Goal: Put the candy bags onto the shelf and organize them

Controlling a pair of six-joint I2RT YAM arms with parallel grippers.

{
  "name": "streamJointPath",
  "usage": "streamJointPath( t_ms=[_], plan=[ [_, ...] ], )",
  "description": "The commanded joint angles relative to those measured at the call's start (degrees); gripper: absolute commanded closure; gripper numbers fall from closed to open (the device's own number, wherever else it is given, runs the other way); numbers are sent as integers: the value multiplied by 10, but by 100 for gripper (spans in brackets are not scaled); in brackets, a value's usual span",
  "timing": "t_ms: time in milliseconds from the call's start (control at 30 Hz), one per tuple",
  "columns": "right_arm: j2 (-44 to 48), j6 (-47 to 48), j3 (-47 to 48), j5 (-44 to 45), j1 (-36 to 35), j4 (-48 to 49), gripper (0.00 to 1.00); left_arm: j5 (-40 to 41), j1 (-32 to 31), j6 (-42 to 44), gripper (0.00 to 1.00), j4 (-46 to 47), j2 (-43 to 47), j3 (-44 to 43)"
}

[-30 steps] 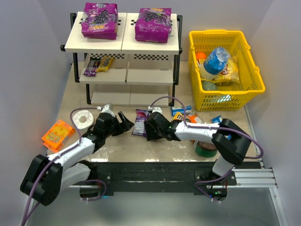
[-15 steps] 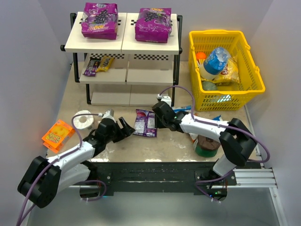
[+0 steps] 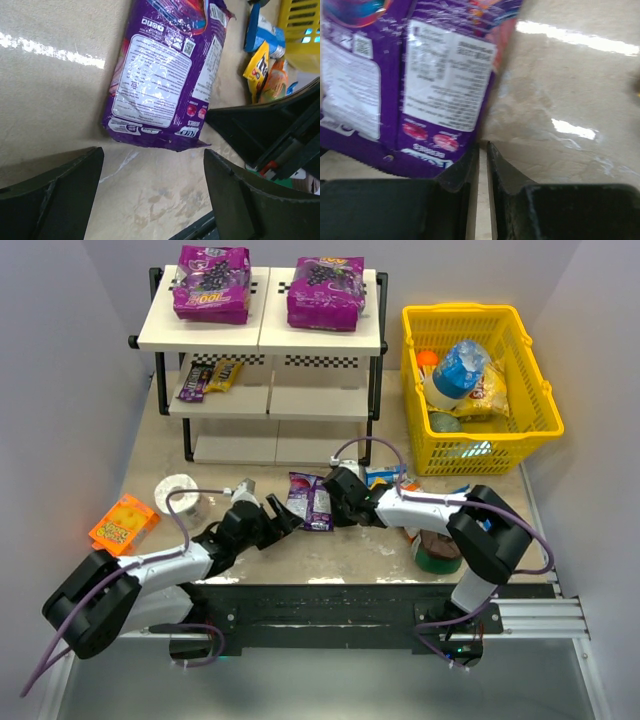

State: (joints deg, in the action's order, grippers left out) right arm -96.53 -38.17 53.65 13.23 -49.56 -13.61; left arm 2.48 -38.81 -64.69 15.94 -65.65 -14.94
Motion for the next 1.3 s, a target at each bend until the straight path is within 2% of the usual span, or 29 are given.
streamJointPath(
  t_ms=[0,100,200,300,467,833,1033,1267],
  plan=[
    [-11,-3,-8,-67,-19,69,85,60,-18,-75,13,52,-18,28],
    [-11,-3,-22,-123,-26,114,85,86,-26,-112,13,73,-26,39],
    [-2,4,-28,-127,-26,112,84,111,-29,-137,13,82,-33,42],
    [32,-1,-20,-41,-26,47,84,133,-30,-145,14,74,-34,40],
    [71,14,15,40,-25,3,77,141,-30,-143,17,81,-56,32],
    [-65,71,144,26,17,37,79,132,-31,-153,22,167,-142,33],
    [-125,68,141,-14,32,79,82,132,-32,-155,24,182,-171,34],
    [-145,43,105,-25,32,92,83,139,-34,-164,30,202,-184,47]
  ],
)
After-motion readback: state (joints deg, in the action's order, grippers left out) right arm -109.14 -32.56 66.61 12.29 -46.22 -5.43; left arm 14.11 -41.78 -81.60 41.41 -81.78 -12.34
